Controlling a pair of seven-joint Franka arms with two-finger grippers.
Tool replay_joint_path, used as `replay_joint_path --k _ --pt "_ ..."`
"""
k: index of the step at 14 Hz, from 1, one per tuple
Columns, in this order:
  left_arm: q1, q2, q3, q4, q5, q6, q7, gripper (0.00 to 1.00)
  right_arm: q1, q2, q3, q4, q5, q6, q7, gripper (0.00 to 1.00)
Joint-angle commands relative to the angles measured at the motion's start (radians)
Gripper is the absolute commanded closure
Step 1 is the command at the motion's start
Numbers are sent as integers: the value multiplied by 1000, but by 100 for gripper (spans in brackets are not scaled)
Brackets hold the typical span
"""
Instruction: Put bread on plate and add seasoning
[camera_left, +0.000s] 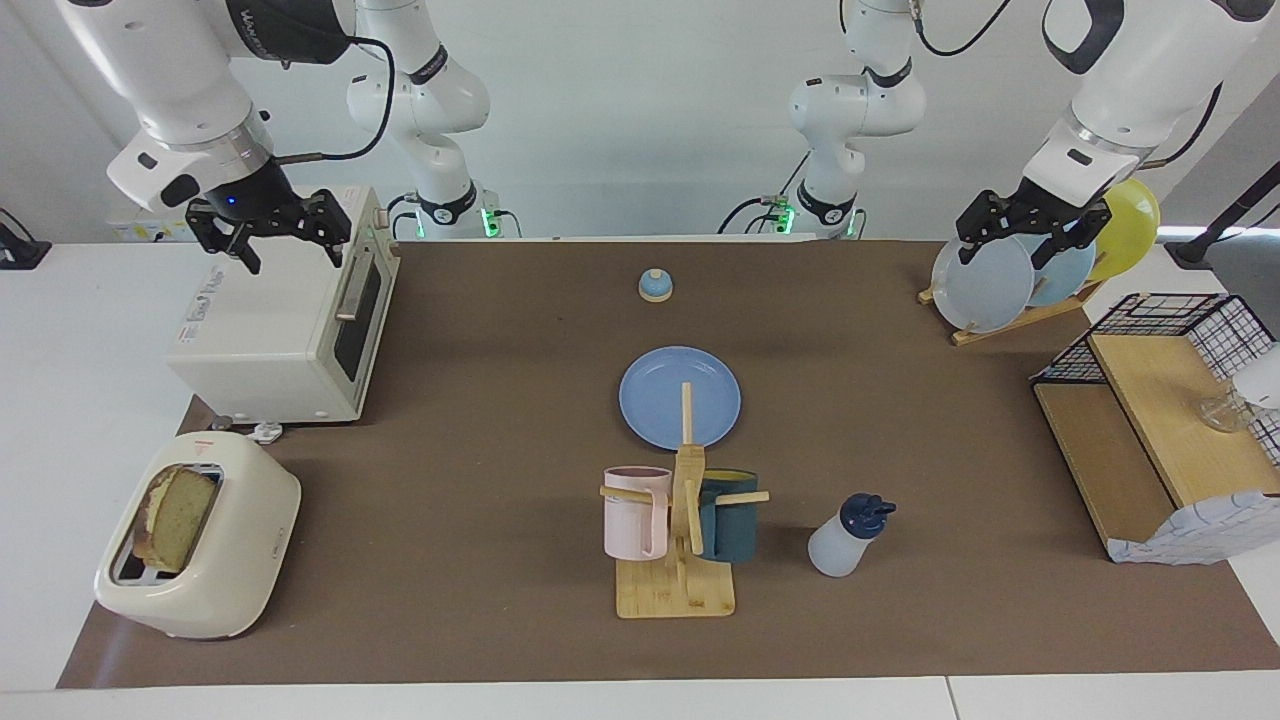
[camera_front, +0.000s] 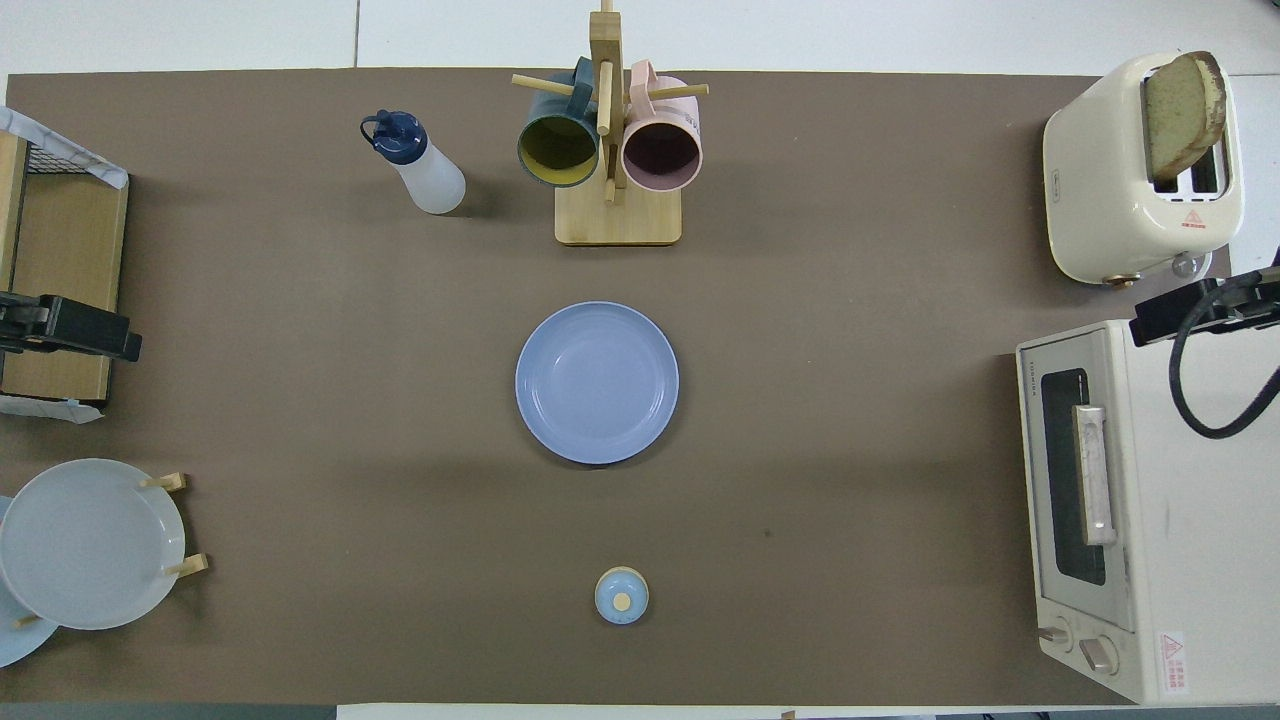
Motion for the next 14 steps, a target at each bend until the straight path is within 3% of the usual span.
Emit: replay_joint_path --k 1,6,11,12,14 --pt "10 -14 -4 -11 -3 -7 2 0 -7 -10 2 -3 27 -9 -28 0" --pt "-39 -34 -17 -47 -3 -10 -1 0 -1 -7 2 -11 26 63 -30 0" --pt "-97 -60 -17 -109 -4 20 -7 0 -21 -9 -1 -121 26 453 -22 0" --pt "-100 -84 -18 -162 -4 78 -8 0 -28 8 -1 -129 26 542 -21 0" --pt "-120 -139 -18 -286 -4 224 -31 0 -53 75 -6 -97 27 607 -25 0"
